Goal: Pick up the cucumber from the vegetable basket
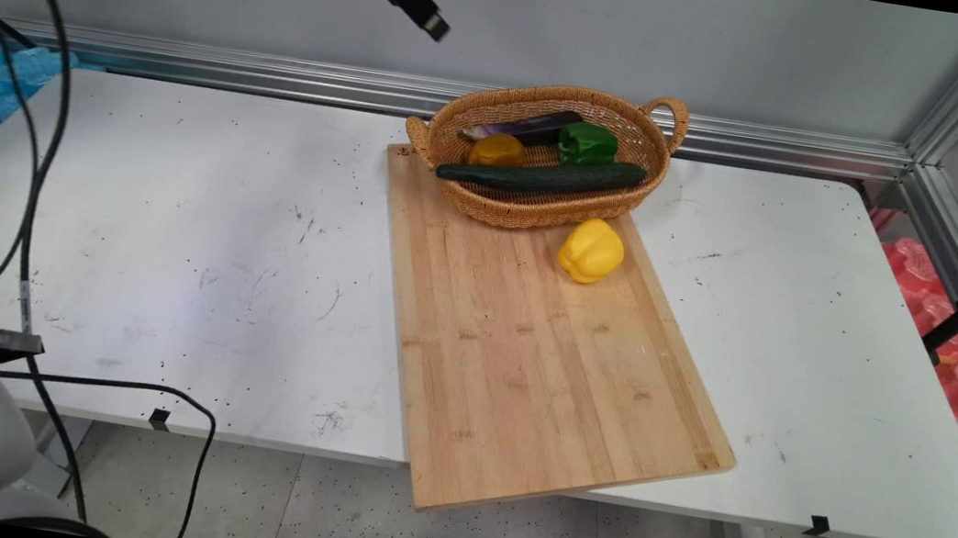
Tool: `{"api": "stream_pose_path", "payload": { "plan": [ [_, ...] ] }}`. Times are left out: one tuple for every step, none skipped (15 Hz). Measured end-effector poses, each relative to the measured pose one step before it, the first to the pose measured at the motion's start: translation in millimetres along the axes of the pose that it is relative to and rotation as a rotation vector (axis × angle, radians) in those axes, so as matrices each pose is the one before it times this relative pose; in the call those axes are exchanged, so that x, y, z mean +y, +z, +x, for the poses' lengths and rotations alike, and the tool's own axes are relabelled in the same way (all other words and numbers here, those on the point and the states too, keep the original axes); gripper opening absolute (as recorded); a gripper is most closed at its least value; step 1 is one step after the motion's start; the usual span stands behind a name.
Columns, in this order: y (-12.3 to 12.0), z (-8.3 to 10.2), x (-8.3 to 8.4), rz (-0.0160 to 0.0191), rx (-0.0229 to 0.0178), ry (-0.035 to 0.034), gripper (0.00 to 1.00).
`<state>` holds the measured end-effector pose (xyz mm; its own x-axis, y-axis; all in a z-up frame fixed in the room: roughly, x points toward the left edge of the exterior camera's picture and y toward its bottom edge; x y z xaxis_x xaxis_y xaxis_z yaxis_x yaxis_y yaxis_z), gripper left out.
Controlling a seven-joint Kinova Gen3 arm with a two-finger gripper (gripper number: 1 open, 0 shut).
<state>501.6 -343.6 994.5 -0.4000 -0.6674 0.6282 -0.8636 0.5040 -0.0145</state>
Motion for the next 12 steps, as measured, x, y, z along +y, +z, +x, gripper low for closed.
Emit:
{"api": "stream_pose_path", "payload": {
  "plan": [
    [7.27, 5.61, 4.96, -0.01097, -0.00761, 0.02017, 1.00],
    [10.58, 7.40, 6.06, -0.01290, -0.01079, 0.02419, 1.00],
    [8.57, 5.61, 4.13, -0.00811, -0.00833, 0.01603, 1.00],
    [9.06, 5.57, 3.76, -0.00647, -0.00817, 0.01311, 1.00],
    [10.95, 6.16, 4.00, -0.00699, -0.01033, 0.01238, 1.00],
    [13.37, 6.90, 4.33, -0.00710, -0.01282, 0.01079, 1.00],
    [10.52, 5.11, 2.74, -0.00340, -0.00983, 0.00640, 1.00],
    [12.42, 5.90, 2.74, -0.00256, -0.01124, 0.00660, 1.00],
    [11.14, 5.11, 2.10, -0.00100, -0.01029, 0.00512, 1.00],
    [14.94, 6.88, 2.03, 0.00131, -0.01232, 0.00325, 1.00],
    [9.22, 4.05, 1.05, 0.00140, -0.00823, 0.00043, 1.00],
    [7.76, 3.40, 0.77, 0.00130, -0.00732, -0.00101, 1.00]
  ]
}}
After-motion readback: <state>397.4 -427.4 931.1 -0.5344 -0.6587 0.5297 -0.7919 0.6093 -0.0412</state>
